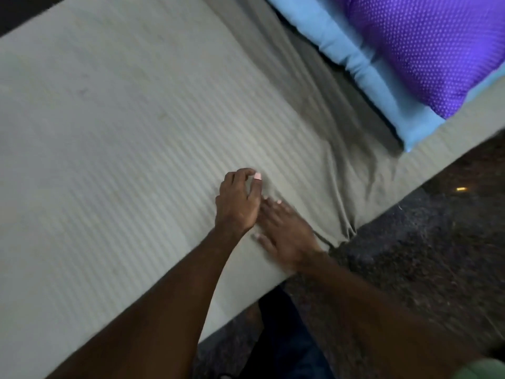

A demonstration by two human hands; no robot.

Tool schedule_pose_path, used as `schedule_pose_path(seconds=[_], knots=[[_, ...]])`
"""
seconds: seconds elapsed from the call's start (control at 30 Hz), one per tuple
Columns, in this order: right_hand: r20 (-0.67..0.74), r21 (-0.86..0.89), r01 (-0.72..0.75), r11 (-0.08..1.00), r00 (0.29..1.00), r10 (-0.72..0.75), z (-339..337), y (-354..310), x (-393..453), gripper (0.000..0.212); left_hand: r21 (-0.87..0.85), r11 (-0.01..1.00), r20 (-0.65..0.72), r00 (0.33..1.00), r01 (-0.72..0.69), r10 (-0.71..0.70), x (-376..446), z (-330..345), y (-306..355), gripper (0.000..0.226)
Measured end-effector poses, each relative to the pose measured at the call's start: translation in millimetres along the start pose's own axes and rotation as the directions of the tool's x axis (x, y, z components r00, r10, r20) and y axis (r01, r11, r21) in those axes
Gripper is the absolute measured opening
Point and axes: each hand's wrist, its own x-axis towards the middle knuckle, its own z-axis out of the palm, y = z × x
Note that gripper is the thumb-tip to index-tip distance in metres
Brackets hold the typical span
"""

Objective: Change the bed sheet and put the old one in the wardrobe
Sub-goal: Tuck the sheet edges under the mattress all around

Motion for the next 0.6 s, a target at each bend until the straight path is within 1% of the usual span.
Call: schedule_pose_path(seconds=[0.03, 0.07, 0.13, 0.2, 0.27, 0.3, 0.33, 0.37, 0.4, 0.43, 0.47, 0.5, 0.53, 0.57, 0.6], knots=[[-0.042, -0.063, -0.02, 0.998, 0.999, 0.018, -5.8, 24.3, -9.1, 0.065, 0.009, 1.0, 0.008, 1.0, 0.005, -0.005, -6.9, 4.3, -1.9, 0.037], [-0.078, -0.112, -0.074, 0.991, 0.995, 0.065, -14.0, 50.1, -16.9, 0.066, 0.014, 1.0, 0.014, 1.0, 0.009, -0.01, -13.3, 8.4, -4.0, 0.04], [-0.149, -0.118, -0.243, 0.963, 0.963, 0.225, -31.9, 90.7, -31.0, 0.066, 0.013, 1.0, 0.021, 1.0, 0.012, -0.012, -29.7, 18.0, -6.0, 0.05], [-0.195, -0.061, -0.374, 0.926, 0.914, 0.356, -38.3, 102.7, -35.6, 0.064, 0.013, 1.0, 0.034, 0.999, -0.001, 0.0, -43.4, 27.6, -3.5, 0.05], [-0.248, 0.06, -0.405, 0.912, 0.879, 0.407, -40.6, 91.5, -33.6, 0.061, 0.034, 0.998, 0.034, 0.999, -0.043, 0.042, -53.5, 35.3, 0.1, 0.041], [-0.319, 0.141, -0.421, 0.896, 0.837, 0.443, -41.8, 83.6, -33.0, 0.056, 0.047, 0.996, 0.032, 0.997, -0.072, 0.07, -58.0, 38.7, 2.9, 0.039], [-0.4, 0.228, -0.461, 0.858, 0.759, 0.514, -45.0, 77.2, -37.3, 0.047, 0.062, 0.993, 0.036, 0.994, -0.101, 0.099, -63.9, 44.3, 6.2, 0.038], [-0.46, 0.324, -0.53, 0.783, 0.635, 0.62, -47.3, 73.1, -42.9, 0.037, 0.081, 0.988, 0.046, 0.99, -0.133, 0.13, -70.1, 49.3, 8.7, 0.037], [-0.482, 0.421, -0.618, 0.665, 0.469, 0.74, -49.1, 71.6, -51.9, 0.028, 0.1, 0.98, 0.061, 0.984, -0.172, 0.166, -76.5, 55.0, 10.4, 0.036], [-0.455, 0.524, -0.682, 0.51, 0.282, 0.845, -46.2, 75.7, -64.3, 0.026, 0.119, 0.97, 0.077, 0.976, -0.213, 0.204, -84.5, 62.8, 12.8, 0.036], [-0.387, 0.607, -0.715, 0.348, 0.116, 0.915, -44.7, 80.5, -74.7, 0.027, 0.141, 0.957, 0.088, 0.966, -0.253, 0.243, -90.8, 69.8, 15.4, 0.036], [-0.297, 0.673, -0.708, 0.216, 0.008, 0.955, -41.7, 87.6, -83.8, 0.031, 0.169, 0.942, 0.093, 0.957, -0.288, 0.276, -96.0, 76.9, 18.7, 0.036], [-0.199, 0.722, -0.683, 0.112, -0.049, 0.979, -42.4, 95.9, -92.9, 0.034, 0.195, 0.929, 0.087, 0.949, -0.315, 0.304, -101.6, 87.2, 24.0, 0.035], [-0.106, 0.757, -0.652, 0.044, -0.057, 0.993, -37.9, 106.2, -96.7, 0.036, 0.215, 0.922, 0.072, 0.947, -0.322, 0.314, -103.9, 94.3, 29.9, 0.034], [-0.027, 0.774, -0.633, 0.01, -0.016, 1.0, -36.8, 116.5, -102.1, 0.038, 0.221, 0.928, 0.049, 0.953, -0.301, 0.298, -106.9, 105.2, 37.8, 0.033]])
